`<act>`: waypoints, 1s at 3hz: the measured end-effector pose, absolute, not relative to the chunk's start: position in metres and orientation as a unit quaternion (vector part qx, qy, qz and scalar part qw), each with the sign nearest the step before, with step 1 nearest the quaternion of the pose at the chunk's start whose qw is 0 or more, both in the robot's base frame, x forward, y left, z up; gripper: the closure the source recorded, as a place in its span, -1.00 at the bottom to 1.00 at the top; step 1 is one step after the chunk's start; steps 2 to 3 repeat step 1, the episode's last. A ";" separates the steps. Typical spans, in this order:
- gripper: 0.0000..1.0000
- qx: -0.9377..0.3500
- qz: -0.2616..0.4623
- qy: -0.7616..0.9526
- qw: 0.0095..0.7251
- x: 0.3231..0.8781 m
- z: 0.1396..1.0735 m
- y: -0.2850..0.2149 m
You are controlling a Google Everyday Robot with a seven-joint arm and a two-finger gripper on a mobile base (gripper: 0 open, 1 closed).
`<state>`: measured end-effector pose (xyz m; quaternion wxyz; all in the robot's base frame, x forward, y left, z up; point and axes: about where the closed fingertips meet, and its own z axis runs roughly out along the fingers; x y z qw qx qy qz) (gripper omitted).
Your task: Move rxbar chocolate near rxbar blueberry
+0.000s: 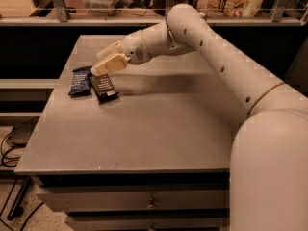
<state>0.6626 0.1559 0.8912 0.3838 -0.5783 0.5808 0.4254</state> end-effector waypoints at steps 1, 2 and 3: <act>-1.00 -0.579 0.426 0.580 0.384 0.663 0.891 0.159; -1.00 -0.579 0.426 0.580 0.384 0.663 0.891 0.159; -1.00 -0.579 0.426 0.580 0.384 0.663 0.891 0.159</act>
Offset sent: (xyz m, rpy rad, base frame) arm 0.0000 0.0000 0.0000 0.0000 0.0000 0.0000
